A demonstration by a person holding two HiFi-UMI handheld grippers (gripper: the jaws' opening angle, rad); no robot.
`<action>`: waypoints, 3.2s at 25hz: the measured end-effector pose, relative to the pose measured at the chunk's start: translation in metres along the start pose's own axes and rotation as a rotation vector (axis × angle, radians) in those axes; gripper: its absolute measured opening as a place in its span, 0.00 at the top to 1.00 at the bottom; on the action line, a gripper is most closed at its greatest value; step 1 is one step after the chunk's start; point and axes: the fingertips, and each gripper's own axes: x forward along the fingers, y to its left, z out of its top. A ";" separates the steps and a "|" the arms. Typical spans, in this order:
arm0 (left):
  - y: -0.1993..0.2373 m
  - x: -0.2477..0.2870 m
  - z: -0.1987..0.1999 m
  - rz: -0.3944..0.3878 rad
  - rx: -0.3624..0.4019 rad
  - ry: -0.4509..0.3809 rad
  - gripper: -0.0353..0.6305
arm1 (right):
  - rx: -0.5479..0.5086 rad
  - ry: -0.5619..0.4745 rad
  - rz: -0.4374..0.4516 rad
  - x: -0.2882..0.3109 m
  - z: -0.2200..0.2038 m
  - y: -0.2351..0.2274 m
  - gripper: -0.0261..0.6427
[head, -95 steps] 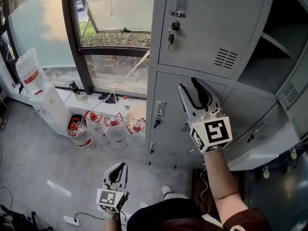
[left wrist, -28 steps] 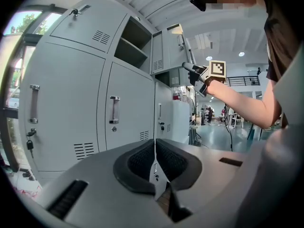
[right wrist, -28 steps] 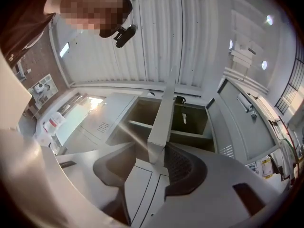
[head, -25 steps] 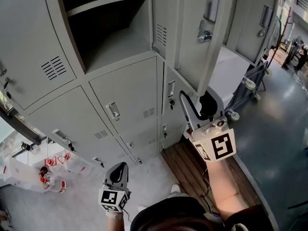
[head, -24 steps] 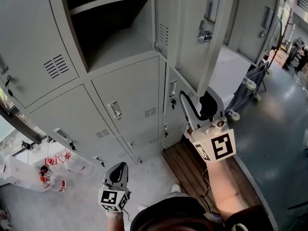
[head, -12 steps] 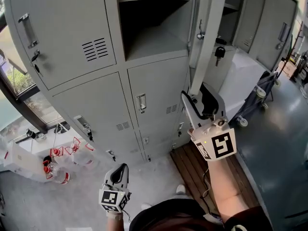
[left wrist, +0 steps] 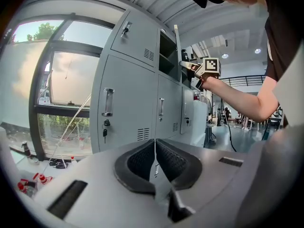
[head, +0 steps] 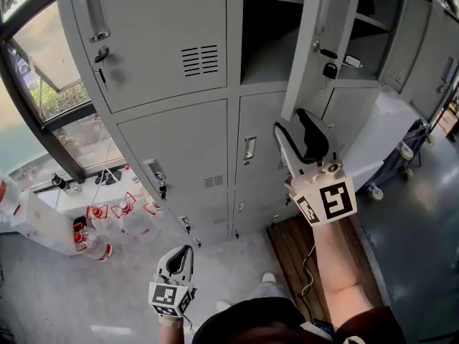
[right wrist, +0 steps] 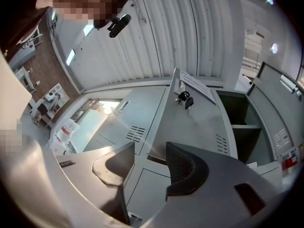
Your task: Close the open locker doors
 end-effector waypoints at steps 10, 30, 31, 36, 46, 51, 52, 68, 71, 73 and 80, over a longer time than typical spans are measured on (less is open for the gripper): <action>0.026 -0.001 0.009 0.175 -0.018 -0.005 0.91 | 0.118 -0.064 0.094 0.065 -0.019 0.002 0.67; 0.024 0.005 0.013 0.350 -0.050 -0.039 0.91 | 0.152 0.005 0.057 0.120 -0.048 -0.016 0.77; 0.023 0.004 0.012 0.349 -0.053 -0.040 0.91 | 0.151 0.009 0.060 0.120 -0.048 -0.015 0.77; 0.018 -0.001 0.009 0.326 -0.057 -0.033 0.91 | 0.158 0.005 0.096 0.109 -0.045 -0.008 0.77; 0.011 -0.008 -0.004 0.174 -0.051 -0.016 0.91 | 0.149 0.092 0.032 0.054 -0.053 0.001 0.77; -0.001 -0.003 -0.008 0.059 -0.035 0.005 0.91 | 0.145 0.164 -0.064 0.008 -0.060 -0.005 0.77; -0.003 -0.001 -0.008 0.035 -0.031 0.009 0.91 | 0.141 0.178 -0.085 -0.002 -0.061 -0.007 0.77; -0.118 0.116 0.001 -0.312 0.049 0.042 0.91 | 0.082 0.272 -0.374 -0.160 -0.083 -0.145 0.77; -0.118 0.129 0.008 -0.353 0.047 0.037 0.91 | 0.052 0.273 -0.413 -0.167 -0.079 -0.153 0.77; -0.106 0.124 0.013 -0.396 0.067 0.022 0.91 | 0.041 0.273 -0.446 -0.165 -0.070 -0.141 0.77; -0.035 0.097 0.021 -0.458 0.092 -0.033 0.91 | -0.014 0.210 -0.520 -0.140 -0.030 -0.071 0.77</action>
